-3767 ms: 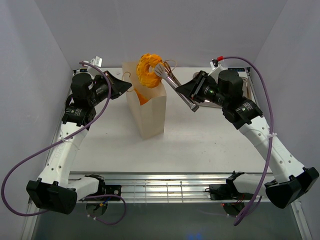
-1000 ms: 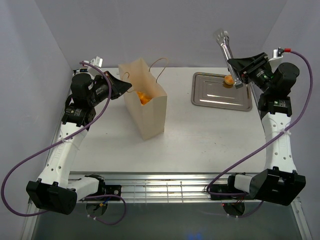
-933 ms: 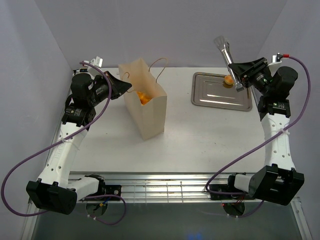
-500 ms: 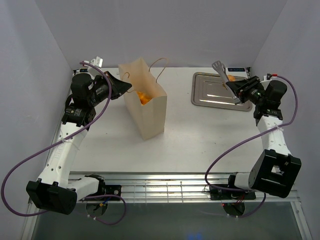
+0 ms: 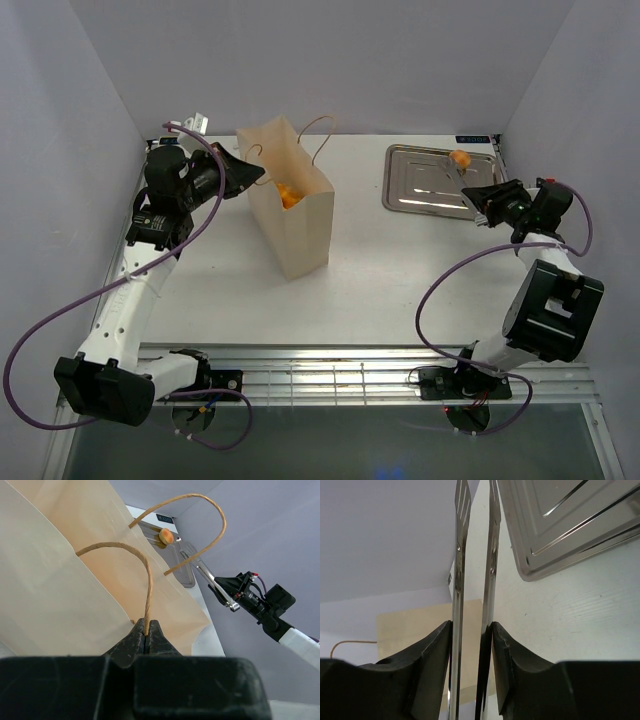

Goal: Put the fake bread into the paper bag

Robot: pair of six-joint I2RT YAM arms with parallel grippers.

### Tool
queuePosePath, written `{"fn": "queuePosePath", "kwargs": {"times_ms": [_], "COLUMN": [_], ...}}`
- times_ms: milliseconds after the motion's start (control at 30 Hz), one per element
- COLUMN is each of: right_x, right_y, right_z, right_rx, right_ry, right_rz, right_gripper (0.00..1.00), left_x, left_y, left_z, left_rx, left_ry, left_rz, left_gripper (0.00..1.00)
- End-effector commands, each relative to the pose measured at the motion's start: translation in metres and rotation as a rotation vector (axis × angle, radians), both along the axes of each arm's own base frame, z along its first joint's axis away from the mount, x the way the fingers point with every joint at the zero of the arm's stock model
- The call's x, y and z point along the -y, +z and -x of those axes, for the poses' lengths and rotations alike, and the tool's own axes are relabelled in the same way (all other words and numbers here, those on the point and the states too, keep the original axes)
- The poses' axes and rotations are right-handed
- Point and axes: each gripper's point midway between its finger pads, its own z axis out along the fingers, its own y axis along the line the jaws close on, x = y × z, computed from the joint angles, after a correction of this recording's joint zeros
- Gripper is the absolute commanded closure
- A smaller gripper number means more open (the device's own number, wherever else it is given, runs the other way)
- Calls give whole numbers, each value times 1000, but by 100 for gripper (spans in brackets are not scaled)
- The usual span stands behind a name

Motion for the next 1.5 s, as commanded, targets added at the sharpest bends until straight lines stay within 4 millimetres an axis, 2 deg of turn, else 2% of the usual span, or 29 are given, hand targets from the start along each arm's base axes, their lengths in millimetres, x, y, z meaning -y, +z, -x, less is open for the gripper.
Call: {"fn": "queuePosePath", "kwargs": {"times_ms": [0, 167, 367, 467, 500, 567, 767, 900, 1200, 1467], "right_x": [12, 36, 46, 57, 59, 65, 77, 82, 95, 92], "right_y": [-4, -26, -50, -49, -54, -50, -65, -68, -60, -63], "right_z": [-5, -8, -19, -29, -32, -40, -61, -71, -96, -110], "right_rx": [49, 8, -30, -23, -35, -22, -47, -40, -22, -30], "right_ry": [11, -48, -76, -104, -110, -114, -134, -145, -157, -134], "right_rz": [33, 27, -28, -20, -23, -15, -35, -49, -58, -53], "right_gripper": [56, 53, 49, 48, 48, 48, 47, 47, 47, 47], "left_x": [3, 4, 9, 9, 8, 9, 11, 12, 15, 16], "left_y": [2, -2, -8, -11, -13, -15, -19, -19, -23, -25], "left_z": [2, -3, -6, -7, -8, -9, -15, -17, -22, -24], "left_rx": [24, 21, 6, 1, -3, -4, -18, -19, -30, -35], "left_ry": [-22, -29, -54, -52, -50, -51, -59, -61, -66, -67], "left_rz": [-4, -15, -5, -10, -12, -17, -12, -8, 1, 11], "left_gripper": [100, 100, 100, 100, 100, 100, 100, 100, 100, 100]}}
